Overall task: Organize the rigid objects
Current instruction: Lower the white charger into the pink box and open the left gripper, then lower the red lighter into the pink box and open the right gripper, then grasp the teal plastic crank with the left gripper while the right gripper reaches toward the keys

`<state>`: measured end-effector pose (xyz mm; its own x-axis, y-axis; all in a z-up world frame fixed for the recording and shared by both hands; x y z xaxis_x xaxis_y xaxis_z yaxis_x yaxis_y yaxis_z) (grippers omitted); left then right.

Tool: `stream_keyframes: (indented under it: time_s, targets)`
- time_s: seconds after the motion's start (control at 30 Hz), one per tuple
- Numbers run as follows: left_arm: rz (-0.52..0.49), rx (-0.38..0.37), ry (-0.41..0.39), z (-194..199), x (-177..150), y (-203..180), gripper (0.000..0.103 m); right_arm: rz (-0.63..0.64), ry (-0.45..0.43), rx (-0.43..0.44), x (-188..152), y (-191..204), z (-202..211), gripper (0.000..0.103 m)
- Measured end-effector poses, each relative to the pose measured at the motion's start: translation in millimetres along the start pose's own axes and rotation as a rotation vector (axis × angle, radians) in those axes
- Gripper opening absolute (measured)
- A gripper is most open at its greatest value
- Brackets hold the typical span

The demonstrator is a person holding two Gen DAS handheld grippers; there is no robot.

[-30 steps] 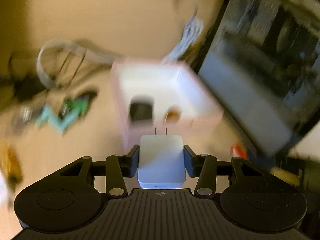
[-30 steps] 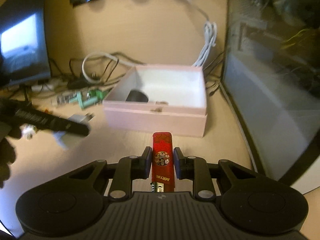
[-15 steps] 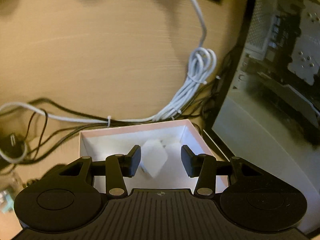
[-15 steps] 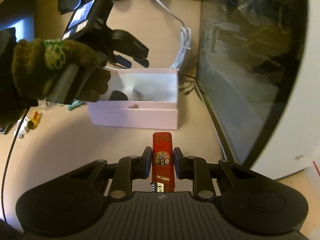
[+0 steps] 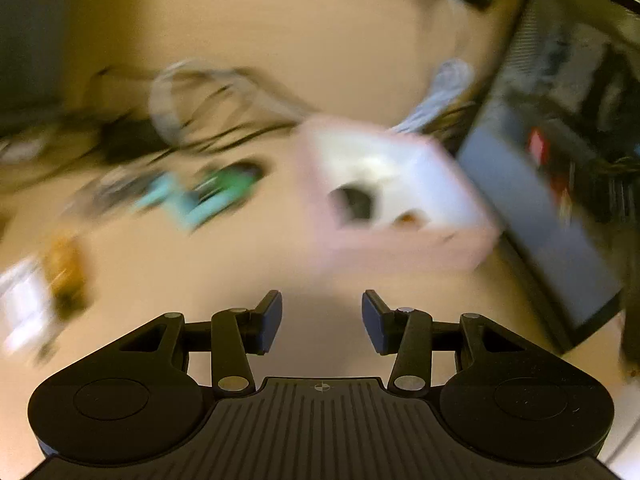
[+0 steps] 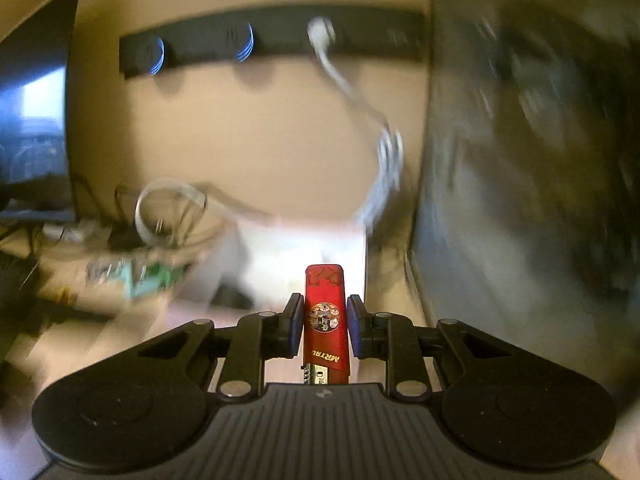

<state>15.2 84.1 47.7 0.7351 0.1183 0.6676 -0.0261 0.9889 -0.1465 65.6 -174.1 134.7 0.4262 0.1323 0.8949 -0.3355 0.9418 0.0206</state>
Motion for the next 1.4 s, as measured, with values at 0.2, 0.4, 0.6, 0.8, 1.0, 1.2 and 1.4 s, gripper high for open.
stream_keyframes:
  time_s: [0.2, 0.4, 0.6, 0.8, 1.0, 1.2, 1.4]
  targets:
    - [0.128, 0.191, 0.056, 32.0, -37.8, 70.9, 0.048, -0.043, -0.005, -0.02, 34.0, -5.5, -52.5, 0.042]
    - [0.138, 0.251, 0.031, 47.2, -46.1, 100.0, 0.048, 0.012, 0.056, 0.092, -5.7, 38.2, -56.1, 0.053]
    - [0.168, 0.182, 0.008, 30.7, -23.3, 96.8, 0.048, 0.093, 0.088, 0.181, -40.0, 78.2, -30.2, 0.055]
    - [0.197, 0.119, -0.046, -8.0, 29.8, 75.2, 0.048, 0.124, 0.167, 0.188, -53.2, 91.9, -15.7, 0.06]
    - [0.353, 0.177, -0.047, -70.2, 86.5, 83.5, 0.048, 0.151, 0.24, 0.131, -79.7, 87.3, 0.2, 0.06]
    - [0.329, 0.271, -0.014, -122.3, 100.9, 76.8, 0.046, 0.139, 0.308, 0.062, -99.3, 59.2, 10.5, 0.06]
    - [0.254, 0.353, 0.004, -132.5, 93.5, 74.9, 0.043, 0.093, 0.343, 0.001, -103.4, 34.8, 1.3, 0.06]
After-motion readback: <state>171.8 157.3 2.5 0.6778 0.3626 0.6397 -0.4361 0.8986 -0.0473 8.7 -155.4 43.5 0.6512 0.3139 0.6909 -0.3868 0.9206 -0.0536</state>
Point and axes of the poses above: each gripper's, at about its wrist camera, not at the fingertips, and z roughly against the way its jaws point, y to its left, x to its top, the point moved 3 cm from there along -z, roughly the way its jaws point, and after that the axes turned 7 degrees about x, right-handed, at the moved point
